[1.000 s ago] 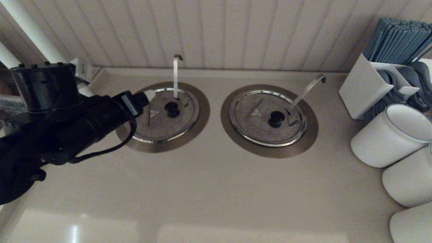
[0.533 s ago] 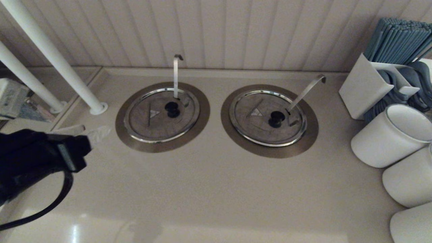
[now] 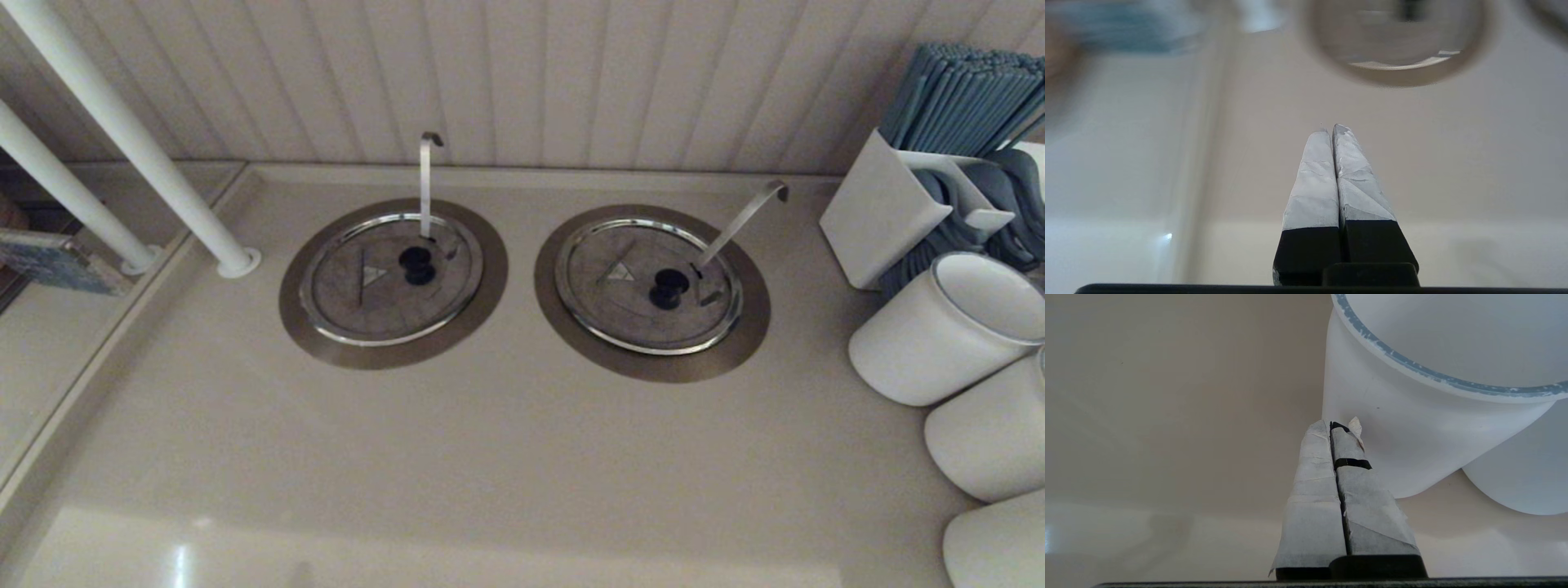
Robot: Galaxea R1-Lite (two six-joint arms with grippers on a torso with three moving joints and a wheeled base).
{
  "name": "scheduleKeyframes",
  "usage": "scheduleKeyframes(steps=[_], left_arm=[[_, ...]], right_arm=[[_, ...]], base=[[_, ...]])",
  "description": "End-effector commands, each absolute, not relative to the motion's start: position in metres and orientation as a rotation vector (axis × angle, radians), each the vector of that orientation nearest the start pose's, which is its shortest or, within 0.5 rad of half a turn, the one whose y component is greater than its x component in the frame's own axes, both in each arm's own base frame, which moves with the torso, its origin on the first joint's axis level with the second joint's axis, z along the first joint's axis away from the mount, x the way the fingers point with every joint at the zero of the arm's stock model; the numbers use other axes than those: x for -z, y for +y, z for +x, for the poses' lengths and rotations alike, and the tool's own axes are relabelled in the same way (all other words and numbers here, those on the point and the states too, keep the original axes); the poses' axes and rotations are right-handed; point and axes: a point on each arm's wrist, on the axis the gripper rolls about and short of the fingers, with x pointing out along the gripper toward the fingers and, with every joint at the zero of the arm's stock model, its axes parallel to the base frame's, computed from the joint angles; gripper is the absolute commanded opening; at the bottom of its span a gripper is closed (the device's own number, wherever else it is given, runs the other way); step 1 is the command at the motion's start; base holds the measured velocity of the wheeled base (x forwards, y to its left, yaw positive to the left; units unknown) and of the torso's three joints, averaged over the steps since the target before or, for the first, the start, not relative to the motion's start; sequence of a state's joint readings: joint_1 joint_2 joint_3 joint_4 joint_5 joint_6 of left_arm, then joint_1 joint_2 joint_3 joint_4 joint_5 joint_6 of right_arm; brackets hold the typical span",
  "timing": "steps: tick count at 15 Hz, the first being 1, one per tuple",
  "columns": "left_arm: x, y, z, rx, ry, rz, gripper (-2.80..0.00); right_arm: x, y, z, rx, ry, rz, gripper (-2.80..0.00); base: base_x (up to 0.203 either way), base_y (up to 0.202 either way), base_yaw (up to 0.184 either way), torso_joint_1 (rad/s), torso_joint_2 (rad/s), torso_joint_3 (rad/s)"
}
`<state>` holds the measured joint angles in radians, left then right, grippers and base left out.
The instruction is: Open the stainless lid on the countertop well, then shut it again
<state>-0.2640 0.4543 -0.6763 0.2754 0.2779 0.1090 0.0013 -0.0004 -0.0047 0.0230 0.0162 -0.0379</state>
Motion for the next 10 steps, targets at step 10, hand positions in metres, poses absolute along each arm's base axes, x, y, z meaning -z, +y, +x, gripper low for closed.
scheduleKeyframes(steps=[10], left_arm=[[-0.224, 0.006, -0.062, -0.309, -0.010, 0.118, -2.80]], right_arm=[[-0.074, 0.000, -0.023, -0.019, 0.018, -0.038, -2.80]], base=[[0.000, 0.000, 0.000, 0.000, 0.00, 0.000]])
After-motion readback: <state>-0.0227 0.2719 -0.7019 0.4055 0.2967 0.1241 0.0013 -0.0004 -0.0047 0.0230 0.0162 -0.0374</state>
